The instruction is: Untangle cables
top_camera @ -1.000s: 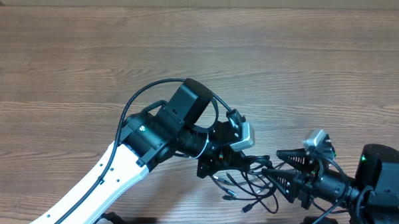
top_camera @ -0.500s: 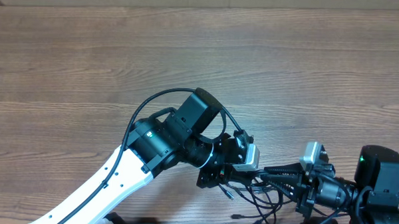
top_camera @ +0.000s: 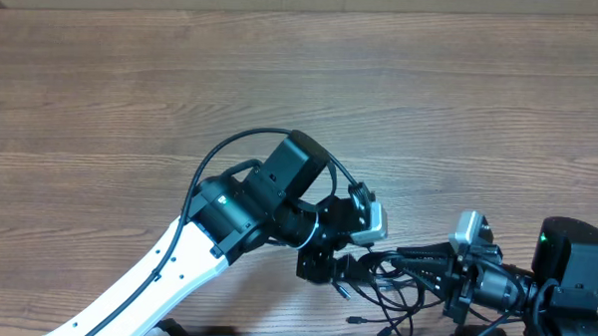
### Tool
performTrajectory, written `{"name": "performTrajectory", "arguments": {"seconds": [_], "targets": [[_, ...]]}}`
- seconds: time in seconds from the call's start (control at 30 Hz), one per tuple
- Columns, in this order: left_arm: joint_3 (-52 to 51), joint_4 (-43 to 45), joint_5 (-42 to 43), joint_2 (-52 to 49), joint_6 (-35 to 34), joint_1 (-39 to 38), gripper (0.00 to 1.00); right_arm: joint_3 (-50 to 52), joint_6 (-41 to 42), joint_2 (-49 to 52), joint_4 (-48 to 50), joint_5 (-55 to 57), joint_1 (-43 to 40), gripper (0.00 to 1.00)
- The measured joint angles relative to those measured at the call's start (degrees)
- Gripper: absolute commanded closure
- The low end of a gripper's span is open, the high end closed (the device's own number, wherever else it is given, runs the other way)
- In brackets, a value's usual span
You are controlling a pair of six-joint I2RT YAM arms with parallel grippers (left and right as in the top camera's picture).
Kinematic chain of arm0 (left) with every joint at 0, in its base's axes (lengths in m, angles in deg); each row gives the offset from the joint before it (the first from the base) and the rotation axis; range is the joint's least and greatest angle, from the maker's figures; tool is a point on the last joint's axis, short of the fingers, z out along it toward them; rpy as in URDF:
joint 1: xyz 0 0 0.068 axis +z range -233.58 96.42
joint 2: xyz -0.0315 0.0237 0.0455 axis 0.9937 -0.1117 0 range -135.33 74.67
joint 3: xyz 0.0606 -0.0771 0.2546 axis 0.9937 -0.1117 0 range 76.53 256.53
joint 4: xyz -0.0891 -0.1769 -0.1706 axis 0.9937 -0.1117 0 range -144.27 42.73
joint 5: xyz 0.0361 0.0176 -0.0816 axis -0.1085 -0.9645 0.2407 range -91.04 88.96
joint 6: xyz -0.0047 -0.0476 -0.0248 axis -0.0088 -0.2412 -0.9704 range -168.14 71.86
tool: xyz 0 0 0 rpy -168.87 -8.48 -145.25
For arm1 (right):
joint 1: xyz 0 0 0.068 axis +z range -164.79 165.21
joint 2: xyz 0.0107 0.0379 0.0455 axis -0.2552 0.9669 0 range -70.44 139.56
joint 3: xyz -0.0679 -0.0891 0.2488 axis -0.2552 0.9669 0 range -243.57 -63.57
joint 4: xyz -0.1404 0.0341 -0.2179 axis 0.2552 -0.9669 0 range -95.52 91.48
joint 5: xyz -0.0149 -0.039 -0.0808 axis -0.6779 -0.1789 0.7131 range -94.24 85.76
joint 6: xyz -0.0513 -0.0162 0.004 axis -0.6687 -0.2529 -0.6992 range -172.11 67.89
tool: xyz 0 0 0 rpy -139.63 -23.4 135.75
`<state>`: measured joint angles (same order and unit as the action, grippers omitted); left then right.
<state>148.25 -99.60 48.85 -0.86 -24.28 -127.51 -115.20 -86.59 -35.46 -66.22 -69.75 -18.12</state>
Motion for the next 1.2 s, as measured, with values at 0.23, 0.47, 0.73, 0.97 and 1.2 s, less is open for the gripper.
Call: {"name": "performTrajectory", "arguments": {"seconds": [0.23, 0.47, 0.73, 0.97, 1.2], "targets": [[0.0, 1.3, -0.4, 0.0, -4.4, 0.9, 0.96, 0.0, 2.6, 0.0, 1.5, 1.7, -0.1, 0.96], [0.0, 4.8, -1.7, 0.0, -9.8, 0.9, 0.96, 0.0, 3.0, 0.0, 2.0, 1.7, -0.7, 0.96], [0.0, 6.5, -17.9, 0.0, -32.8, 0.0, 0.96, 0.3, 3.4, 1.1, 1.6, 1.4, -0.7, 0.81], [0.0, 8.2, -26.8, 0.0, -45.4, 1.3, 0.96, 0.3, 3.2, 0.3, 1.5, -2.7, -0.4, 0.06], [0.0, 2.4, -23.1, 0.0, -25.8, 0.3, 0.96, 0.3, 3.3, 0.3, -0.8, 4.5, -0.4, 0.00]]}}
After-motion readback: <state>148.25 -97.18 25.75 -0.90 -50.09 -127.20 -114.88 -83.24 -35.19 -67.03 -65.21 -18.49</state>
